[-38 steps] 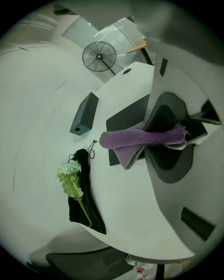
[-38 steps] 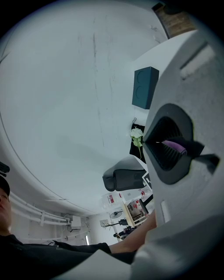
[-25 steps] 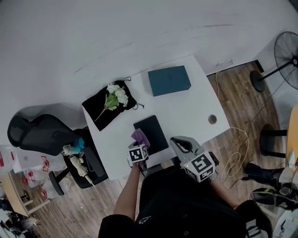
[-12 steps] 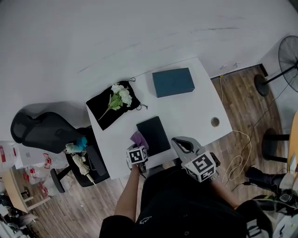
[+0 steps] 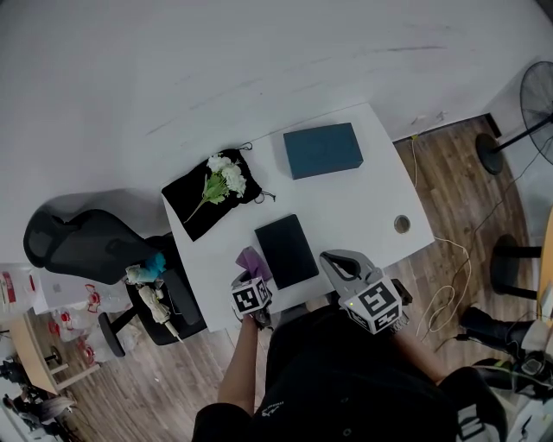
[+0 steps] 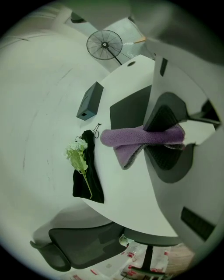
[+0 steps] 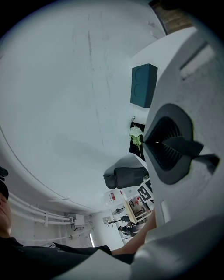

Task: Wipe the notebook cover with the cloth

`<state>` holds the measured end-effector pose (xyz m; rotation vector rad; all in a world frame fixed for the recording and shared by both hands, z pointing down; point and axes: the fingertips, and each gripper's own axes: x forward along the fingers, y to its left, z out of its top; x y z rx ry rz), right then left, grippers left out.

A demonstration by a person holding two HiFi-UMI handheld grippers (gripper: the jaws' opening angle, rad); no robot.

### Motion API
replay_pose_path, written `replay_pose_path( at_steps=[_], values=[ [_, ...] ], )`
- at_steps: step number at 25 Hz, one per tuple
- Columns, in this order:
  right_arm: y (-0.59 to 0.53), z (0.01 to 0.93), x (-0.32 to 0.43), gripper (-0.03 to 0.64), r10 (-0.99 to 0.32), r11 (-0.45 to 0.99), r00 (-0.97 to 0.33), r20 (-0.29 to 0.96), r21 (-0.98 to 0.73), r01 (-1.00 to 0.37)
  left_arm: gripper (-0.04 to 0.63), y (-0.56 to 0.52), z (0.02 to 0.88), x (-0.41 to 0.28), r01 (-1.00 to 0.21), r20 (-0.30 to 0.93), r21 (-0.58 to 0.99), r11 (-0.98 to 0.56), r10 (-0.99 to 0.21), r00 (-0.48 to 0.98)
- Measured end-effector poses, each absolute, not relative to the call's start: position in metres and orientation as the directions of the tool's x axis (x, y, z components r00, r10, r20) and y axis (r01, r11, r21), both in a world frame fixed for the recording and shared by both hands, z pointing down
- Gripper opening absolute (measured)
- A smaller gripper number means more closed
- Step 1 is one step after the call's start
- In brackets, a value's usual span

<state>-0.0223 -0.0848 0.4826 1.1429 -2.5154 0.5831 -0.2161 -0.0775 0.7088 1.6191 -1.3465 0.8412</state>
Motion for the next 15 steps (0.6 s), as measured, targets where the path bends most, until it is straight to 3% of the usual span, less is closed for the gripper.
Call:
replay_pose_path(
  at_steps=[7, 15],
  values=[
    [-0.090, 0.482, -0.020, 0.005, -0.634, 0.611, -0.639, 0.436, -0.224, -0.760, 0.086, -0.082, 0.681, -0.160, -0.940, 0.834, 0.305, -0.151, -0.435, 0.340],
    [-0.095, 0.482, -0.016, 0.005, -0.629, 0.620, -0.642, 0.438, -0.215, -0.755, 0.086, -0.077, 0.668, -0.082, -0.852, 0.787, 0.402, -0.334, -0.349, 0.508]
  ],
)
